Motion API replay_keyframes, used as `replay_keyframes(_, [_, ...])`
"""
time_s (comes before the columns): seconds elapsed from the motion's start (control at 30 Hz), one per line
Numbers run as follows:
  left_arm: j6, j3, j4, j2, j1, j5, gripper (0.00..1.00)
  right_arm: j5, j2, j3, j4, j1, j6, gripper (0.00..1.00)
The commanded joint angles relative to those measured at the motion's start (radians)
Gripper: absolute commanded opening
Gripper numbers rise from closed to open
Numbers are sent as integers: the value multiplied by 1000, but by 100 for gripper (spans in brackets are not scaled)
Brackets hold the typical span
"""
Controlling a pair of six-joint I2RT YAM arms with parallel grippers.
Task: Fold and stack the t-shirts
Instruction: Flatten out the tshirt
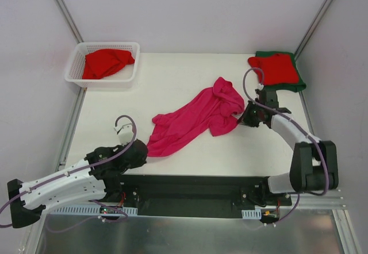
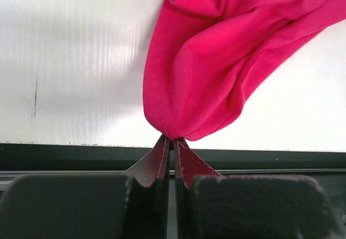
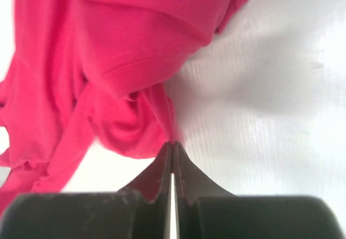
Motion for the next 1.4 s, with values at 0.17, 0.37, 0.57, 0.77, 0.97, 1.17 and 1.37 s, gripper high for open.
replay_keyframes(0.17, [129,199,-31,50,-5,-155,0,365,-307,262,-301,-4,-67,1])
replay_keyframes(0.37, [146,288,-139,24,4,-248,0,528,-413,315,-324,-4,-74,1])
replay_keyframes(0.57, [141,458,-299,-8,13,-393,0,619,-476,367,-340,-6,-98,1])
replay_keyframes(0.77, [187,608,-400,-28,13,-492,0,694,-561,417,-350,-4,-124,1])
replay_keyframes(0.97, [317,729,-391,21,13,-537,0,634,-600,557,-360,-4,-159,1])
replay_keyframes(1.17, [431,800,-316,36,13,-540,0,613,-649,641,-337,-4,-219,1])
replay_keyframes(1.37, [521,906,-293,42,13,-538,0,591,-694,687,-301,-4,-270,1])
